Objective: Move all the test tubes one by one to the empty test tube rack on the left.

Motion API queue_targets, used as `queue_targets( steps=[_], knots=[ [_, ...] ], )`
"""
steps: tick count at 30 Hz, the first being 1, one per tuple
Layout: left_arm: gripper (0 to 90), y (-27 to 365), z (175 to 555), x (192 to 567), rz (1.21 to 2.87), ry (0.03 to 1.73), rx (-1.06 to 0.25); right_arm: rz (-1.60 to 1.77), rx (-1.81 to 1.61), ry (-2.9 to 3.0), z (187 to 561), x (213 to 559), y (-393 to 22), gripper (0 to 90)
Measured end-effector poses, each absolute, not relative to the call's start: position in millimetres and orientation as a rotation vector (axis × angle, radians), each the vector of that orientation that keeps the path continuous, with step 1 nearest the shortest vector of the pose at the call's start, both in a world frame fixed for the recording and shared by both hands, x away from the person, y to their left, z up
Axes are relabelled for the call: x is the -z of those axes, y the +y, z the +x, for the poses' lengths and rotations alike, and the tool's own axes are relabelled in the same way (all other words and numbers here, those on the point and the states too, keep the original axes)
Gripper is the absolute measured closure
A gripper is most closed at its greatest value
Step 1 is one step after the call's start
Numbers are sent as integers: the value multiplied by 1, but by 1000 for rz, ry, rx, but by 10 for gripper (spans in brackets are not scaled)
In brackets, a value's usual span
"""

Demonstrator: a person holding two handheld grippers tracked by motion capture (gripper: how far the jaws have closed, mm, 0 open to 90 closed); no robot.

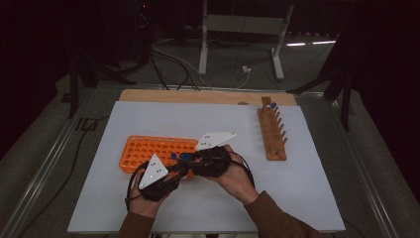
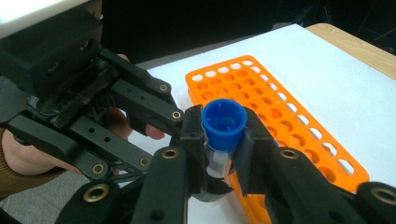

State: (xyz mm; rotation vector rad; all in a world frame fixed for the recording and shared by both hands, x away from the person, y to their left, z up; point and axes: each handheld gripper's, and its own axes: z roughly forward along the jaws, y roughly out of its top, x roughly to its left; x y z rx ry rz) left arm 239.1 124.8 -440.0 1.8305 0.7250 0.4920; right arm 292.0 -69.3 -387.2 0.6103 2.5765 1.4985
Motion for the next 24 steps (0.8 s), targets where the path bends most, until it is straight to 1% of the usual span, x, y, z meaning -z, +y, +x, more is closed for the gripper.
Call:
queue_targets(
  steps=[2, 6, 9, 11, 16, 18, 20, 22, 24],
  knots=[
    [784, 127, 240, 441, 1828, 735, -492, 614, -1512, 2571, 292, 387, -71, 682],
    [784, 132, 241, 441, 1814, 754, -497, 613, -1520, 2552, 291, 385, -75, 560],
    [785, 136, 242, 440, 1795, 765, -507, 622, -1535, 2531, 291, 384, -79, 431],
    [784, 139, 243, 440, 1782, 777, -517, 622, -1525, 2510, 290, 383, -82, 383],
    [784, 149, 245, 441, 1759, 805, -537, 662, -1487, 2463, 290, 384, -92, 196],
    [784, 152, 246, 442, 1750, 817, -542, 690, -1466, 2444, 291, 385, -96, 157],
    [785, 155, 247, 442, 1747, 825, -551, 716, -1457, 2428, 293, 387, -100, 145],
    [784, 157, 247, 442, 1741, 831, -559, 739, -1463, 2412, 294, 389, -105, 105],
    [784, 159, 248, 442, 1738, 837, -569, 751, -1468, 2404, 294, 389, -109, 84]
  ],
)
